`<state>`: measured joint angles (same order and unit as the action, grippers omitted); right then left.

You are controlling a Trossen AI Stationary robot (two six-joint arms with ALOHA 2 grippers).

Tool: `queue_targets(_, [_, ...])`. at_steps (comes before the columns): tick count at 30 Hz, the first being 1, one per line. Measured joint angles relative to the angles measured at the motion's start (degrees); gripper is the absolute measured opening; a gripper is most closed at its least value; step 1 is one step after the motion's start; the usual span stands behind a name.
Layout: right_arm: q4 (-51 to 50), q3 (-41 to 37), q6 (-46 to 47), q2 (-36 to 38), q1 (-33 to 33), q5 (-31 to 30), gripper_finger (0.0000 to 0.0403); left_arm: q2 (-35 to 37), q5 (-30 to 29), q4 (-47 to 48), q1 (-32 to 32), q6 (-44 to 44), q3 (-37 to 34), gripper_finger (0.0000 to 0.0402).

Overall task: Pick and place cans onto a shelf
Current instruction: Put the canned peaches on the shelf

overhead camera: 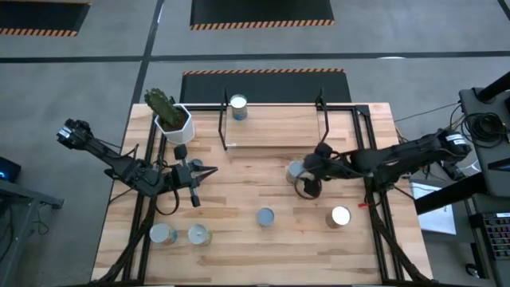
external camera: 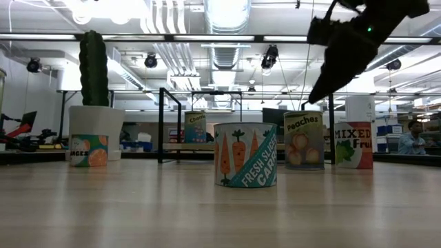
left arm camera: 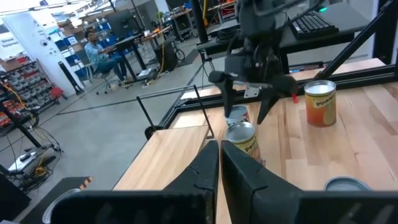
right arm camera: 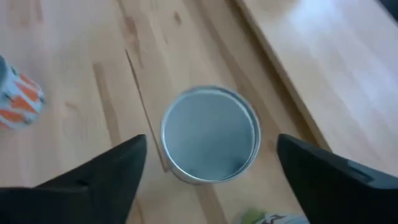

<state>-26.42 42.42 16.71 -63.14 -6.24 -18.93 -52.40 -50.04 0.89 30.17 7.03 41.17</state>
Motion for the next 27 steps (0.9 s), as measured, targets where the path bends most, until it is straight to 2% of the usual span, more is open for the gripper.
queue_targets(4, [-0.33, 1.20, -1.97, -2.60, 1.23, 1.03, 0.0372, 0.00, 0.00, 0.01, 0.00, 0.00, -0.02, 0.0000])
queue_targets(14, [-0.33, 2.42, -3.63, -9.34, 2.18, 1.04, 0.0370, 0.00, 0.00, 0.10, 0.00, 0.00, -0.04, 0.0000])
queue_targets(23, [-0.43, 3.79, -3.70, -9.70, 2.48, 1.41, 0.0296, 0.00, 0.00, 0.12, 0.00, 0.00, -0.04, 0.0000])
queue_targets(27, [-1.39, 5.33, -4.14, -9.41, 2.60, 2.56, 0.0284, 0.00, 0.00, 0.10, 0.00, 0.00, -0.04, 0.0000])
